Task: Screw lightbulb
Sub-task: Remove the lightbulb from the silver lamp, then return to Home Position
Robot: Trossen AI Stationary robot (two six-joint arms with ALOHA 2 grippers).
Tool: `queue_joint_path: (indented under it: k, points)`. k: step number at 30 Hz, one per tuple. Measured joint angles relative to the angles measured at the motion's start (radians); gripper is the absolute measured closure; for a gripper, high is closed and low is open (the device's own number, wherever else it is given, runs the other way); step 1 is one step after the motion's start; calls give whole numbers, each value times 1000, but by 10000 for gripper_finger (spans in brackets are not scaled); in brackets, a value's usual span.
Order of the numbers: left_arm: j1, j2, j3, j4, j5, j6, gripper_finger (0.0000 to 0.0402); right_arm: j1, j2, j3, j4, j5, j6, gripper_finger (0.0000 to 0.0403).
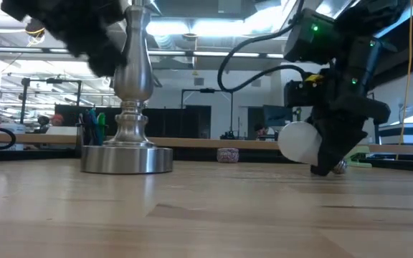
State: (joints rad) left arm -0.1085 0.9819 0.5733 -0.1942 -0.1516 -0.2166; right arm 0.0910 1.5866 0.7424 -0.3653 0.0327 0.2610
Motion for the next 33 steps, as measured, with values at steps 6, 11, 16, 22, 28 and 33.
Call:
queue_joint_path:
  k: [6, 11, 16, 22, 28, 33]
  points:
    - [-8, -56, 40, -362, 3, -174, 135, 0, 15, 2, 6, -10, -4, 256]
    - [-25, -56, 39, -478, 7, -244, 135, 1, 16, 2, 7, 23, 1, 244]
    - [-25, -60, 39, -484, 7, -236, 135, 0, 1, 59, -145, 26, 3, 110]
    - [-25, -136, 50, -548, 39, -208, 135, 0, -91, 293, -622, -13, -6, 17]
    - [-30, -326, 26, -408, -53, -134, 135, 51, -303, 393, -616, 32, -36, 11]
    - [-36, -527, -50, -295, -197, -93, 135, 153, -600, 143, -167, 297, -33, 18]
